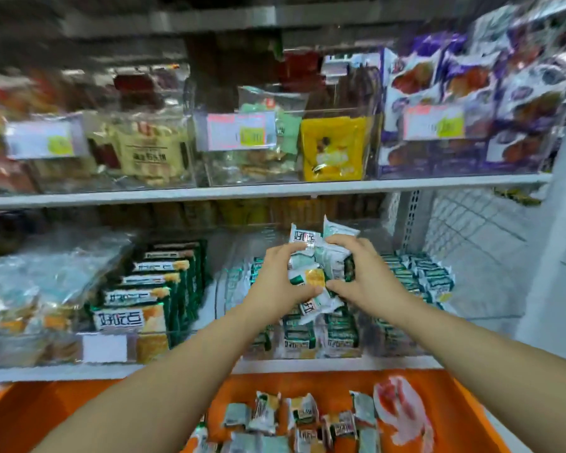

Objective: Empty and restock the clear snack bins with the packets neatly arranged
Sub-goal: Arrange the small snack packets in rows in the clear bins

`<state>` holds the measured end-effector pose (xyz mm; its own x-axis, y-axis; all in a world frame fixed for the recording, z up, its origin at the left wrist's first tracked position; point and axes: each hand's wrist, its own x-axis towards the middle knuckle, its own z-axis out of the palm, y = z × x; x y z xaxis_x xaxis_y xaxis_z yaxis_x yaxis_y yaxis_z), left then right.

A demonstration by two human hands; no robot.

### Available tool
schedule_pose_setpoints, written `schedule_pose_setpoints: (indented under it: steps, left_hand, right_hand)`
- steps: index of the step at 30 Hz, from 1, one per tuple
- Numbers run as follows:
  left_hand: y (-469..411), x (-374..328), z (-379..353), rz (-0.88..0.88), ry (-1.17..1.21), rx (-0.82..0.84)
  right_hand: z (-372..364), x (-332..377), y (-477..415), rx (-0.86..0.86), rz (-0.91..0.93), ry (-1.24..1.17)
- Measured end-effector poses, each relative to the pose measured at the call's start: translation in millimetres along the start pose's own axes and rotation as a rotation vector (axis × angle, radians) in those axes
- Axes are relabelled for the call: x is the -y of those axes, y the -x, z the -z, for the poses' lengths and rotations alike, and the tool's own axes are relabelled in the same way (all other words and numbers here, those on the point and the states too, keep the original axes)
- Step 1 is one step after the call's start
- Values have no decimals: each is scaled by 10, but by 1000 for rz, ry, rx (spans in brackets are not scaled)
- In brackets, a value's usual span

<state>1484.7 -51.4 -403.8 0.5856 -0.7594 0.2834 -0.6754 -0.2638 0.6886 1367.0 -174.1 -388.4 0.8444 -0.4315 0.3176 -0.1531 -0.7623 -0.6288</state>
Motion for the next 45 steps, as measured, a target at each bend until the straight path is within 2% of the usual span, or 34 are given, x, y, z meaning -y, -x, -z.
schedule_pose_setpoints:
  steps: [3,6,13,17,20,26,32,35,38,40,45]
  left_hand:
    - [-160,132,-75,99,-22,77]
    - [-219,233,-179,168,22,128]
    - [-256,314,-250,270,126,47]
    - [-289,330,-243,373,85,28]
    - [-308,339,-216,429,8,23]
    - [-279,374,-129,388,-174,47]
    - [-206,402,-76,394,-82,-7]
    - [-145,454,-71,425,-23,47]
    - [-77,490,-92,398,2,130]
    - [-25,499,-110,364,-3,142]
    - [71,430,-9,247,231,-24]
  right_hand:
    - [-123,-139,-156,64,-69,32]
    - [-207,-275,-207,34,-129,73]
    - [-146,-357,-134,-48,-124,108]
    - [-141,-322,-78,-14,-86,396]
    - [-180,-272,-80,-20,-28,480]
    - [-235,-338,-145,91,44,555]
    - [-222,-321,-122,236,57,718]
    - [-236,-311,-68,271,116,768]
    - [-234,-338,5,235,162,802]
    - [-248,-379,89,170,217,727]
    - [-237,-553,291,-114,455,538]
